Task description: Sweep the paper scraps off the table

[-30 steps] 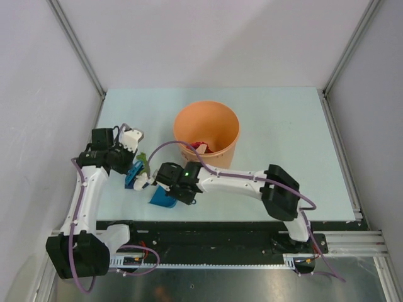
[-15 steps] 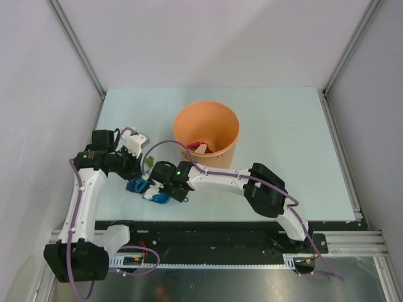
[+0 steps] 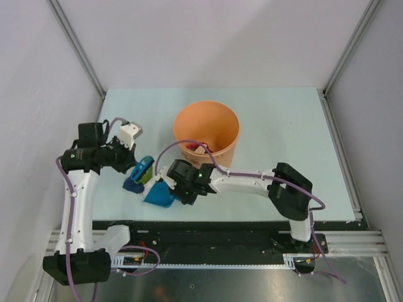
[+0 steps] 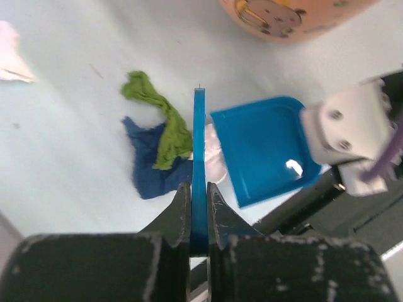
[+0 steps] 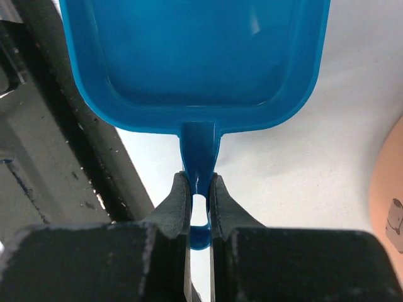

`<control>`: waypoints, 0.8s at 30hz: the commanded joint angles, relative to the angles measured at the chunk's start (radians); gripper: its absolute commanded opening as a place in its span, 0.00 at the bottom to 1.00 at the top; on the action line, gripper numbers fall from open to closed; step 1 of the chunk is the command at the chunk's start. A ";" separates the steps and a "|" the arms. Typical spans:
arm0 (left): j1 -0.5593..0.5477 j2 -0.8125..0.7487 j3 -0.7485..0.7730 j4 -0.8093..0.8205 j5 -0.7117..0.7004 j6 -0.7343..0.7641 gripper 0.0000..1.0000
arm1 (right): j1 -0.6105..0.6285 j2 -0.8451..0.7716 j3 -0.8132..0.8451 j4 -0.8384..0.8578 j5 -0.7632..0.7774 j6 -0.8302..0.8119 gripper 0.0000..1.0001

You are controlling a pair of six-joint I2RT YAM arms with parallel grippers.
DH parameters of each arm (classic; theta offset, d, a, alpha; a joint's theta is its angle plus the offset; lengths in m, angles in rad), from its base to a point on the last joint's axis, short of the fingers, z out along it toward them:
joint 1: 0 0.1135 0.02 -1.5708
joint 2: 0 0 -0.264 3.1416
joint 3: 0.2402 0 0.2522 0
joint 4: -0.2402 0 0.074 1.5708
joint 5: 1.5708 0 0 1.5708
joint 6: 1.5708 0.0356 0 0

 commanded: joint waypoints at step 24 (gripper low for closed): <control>0.023 0.106 -0.146 0.028 -0.104 0.080 0.00 | 0.089 -0.139 -0.030 -0.301 0.283 0.022 0.00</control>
